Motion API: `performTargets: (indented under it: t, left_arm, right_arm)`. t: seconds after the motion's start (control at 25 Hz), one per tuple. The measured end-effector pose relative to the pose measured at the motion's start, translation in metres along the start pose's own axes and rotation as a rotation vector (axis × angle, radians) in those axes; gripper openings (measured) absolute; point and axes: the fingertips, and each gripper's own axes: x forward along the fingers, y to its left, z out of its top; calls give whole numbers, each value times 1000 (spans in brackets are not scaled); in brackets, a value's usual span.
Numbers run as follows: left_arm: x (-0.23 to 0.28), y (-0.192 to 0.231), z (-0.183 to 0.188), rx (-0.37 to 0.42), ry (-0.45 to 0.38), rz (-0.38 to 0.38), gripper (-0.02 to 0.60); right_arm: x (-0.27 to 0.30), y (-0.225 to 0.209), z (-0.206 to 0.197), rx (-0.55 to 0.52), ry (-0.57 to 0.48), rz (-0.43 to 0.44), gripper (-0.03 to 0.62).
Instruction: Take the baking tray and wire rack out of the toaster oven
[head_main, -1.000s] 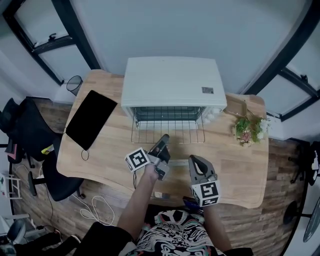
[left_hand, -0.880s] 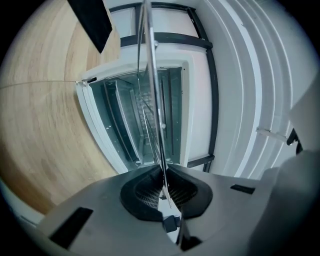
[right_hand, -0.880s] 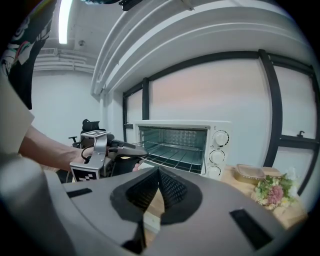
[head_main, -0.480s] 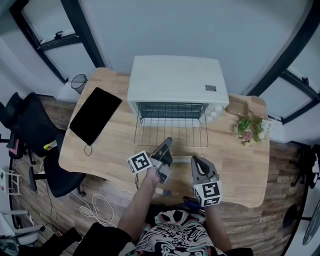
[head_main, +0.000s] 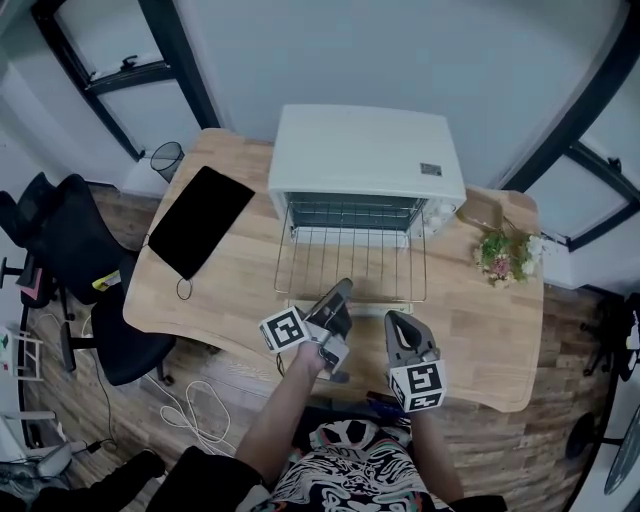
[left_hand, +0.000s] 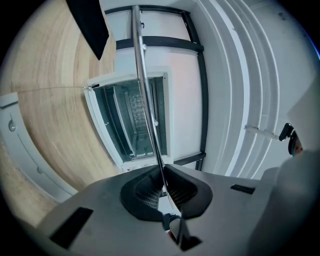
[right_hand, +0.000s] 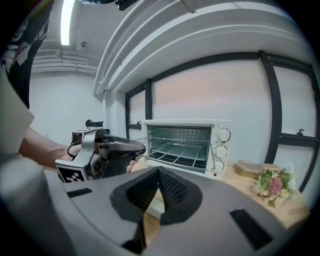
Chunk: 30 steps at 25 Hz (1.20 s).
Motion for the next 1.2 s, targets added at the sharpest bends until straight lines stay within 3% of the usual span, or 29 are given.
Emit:
performTargets:
  t: [0.16, 0.6, 1.08, 1.2]
  left_arm:
    - [-2, -9, -6, -40, -15, -44, 15]
    - [-16, -5, -10, -71, -43, -23, 15]
    - [-46, 6, 5, -15, -93, 19, 15]
    - [-55, 7, 9, -41, -124, 9, 15]
  right_arm:
    - [-2, 4, -2, 0, 3, 10, 1]
    - [2, 10, -5, -9, 9, 45, 1]
    - [14, 29, -7, -22, 18, 103, 0]
    - [17, 36, -9, -30, 25, 123, 0]
